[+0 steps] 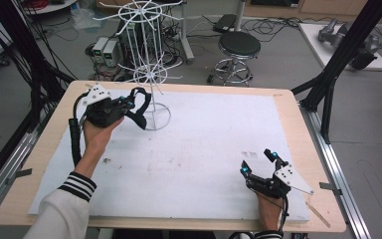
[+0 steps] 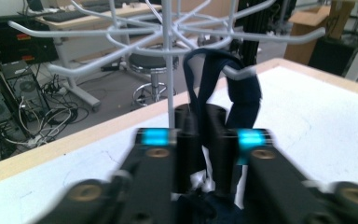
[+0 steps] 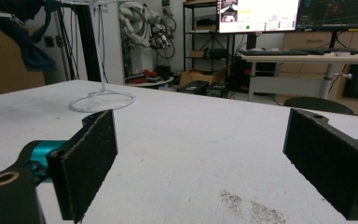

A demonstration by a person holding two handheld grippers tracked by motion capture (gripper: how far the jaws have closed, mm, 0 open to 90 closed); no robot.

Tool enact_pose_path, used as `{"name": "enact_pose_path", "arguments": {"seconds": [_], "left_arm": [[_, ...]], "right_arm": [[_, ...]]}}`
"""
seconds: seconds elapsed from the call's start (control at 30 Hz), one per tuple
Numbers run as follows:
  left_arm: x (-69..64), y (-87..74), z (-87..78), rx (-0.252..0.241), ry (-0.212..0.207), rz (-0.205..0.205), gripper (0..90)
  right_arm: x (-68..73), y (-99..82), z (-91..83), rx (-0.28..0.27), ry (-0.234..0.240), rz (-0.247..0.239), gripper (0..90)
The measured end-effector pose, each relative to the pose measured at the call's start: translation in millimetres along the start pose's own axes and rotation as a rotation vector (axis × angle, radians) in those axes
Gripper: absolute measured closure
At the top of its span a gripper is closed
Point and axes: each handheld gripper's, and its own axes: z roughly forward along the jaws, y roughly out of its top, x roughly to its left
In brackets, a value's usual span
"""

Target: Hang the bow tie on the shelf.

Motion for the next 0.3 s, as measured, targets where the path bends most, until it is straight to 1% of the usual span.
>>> {"name": "enact_pose_path", "arguments": {"seconds": [0.03,0.1,0.13,0.17,0.2,0.23,0.27,0.3], "left_arm": [[-0.7,-2.0,2.0,0.014,0.007,0.009,66.3],[-0.2,-5.5,2.9,0.012,0.017,0.007,45.3],[-0.2,-5.5,2.9,0.012,0.017,0.007,39.0],[0.5,-7.7,2.9,0.011,0.014,0.001,39.0],[2.0,-10.7,2.3,0.012,0.006,0.0,34.8],[3.4,-15.3,0.1,0.01,-0.006,-0.007,27.0],[4.2,-18.6,-2.4,0.003,-0.016,-0.006,24.4],[4.2,-18.6,-2.4,0.003,-0.016,-0.006,22.1]], "right_arm": [[0.1,0.0,0.0,0.0,0.0,0.001,8.9],[0.0,0.1,-0.1,0.0,0.001,-0.001,8.9],[0.0,0.0,-0.1,0.0,0.002,-0.002,8.9],[0.0,0.0,-0.1,0.0,0.002,-0.002,8.9],[0.2,0.0,0.0,-0.002,0.001,-0.001,8.9],[0.1,0.0,0.0,-0.001,0.001,-0.003,8.9],[-0.1,0.1,0.0,-0.001,0.001,-0.003,8.9],[-0.3,0.0,0.1,-0.002,0.001,-0.004,8.9]]}}
